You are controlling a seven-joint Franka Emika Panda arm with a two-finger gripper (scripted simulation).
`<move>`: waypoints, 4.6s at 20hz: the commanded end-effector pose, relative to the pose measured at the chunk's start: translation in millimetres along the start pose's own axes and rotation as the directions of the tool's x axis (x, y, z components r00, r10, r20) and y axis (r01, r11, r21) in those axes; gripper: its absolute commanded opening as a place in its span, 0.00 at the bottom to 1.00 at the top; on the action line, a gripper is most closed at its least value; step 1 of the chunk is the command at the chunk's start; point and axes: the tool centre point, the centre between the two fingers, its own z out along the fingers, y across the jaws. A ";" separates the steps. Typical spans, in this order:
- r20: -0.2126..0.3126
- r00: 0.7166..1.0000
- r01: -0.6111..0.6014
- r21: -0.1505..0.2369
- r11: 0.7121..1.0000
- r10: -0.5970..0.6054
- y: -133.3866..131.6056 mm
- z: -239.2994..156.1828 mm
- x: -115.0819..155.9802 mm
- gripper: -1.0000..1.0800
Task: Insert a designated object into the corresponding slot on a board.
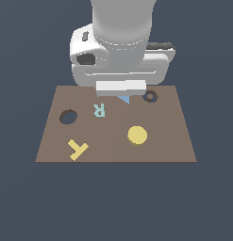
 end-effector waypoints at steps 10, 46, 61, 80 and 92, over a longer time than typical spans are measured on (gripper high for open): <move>-0.012 1.000 0.019 0.000 1.000 -0.019 -7.7 14.0 14.6 0.96; -0.076 0.989 0.128 -0.009 0.992 -0.128 -56.4 105.8 102.1 0.96; -0.076 0.988 0.131 -0.010 0.991 -0.131 -56.5 105.2 101.7 0.00; -0.070 0.903 0.423 -0.032 0.906 -0.424 -44.3 106.9 59.2 0.00; -0.052 0.662 0.745 -0.058 0.664 -0.747 -9.0 108.5 12.4 0.00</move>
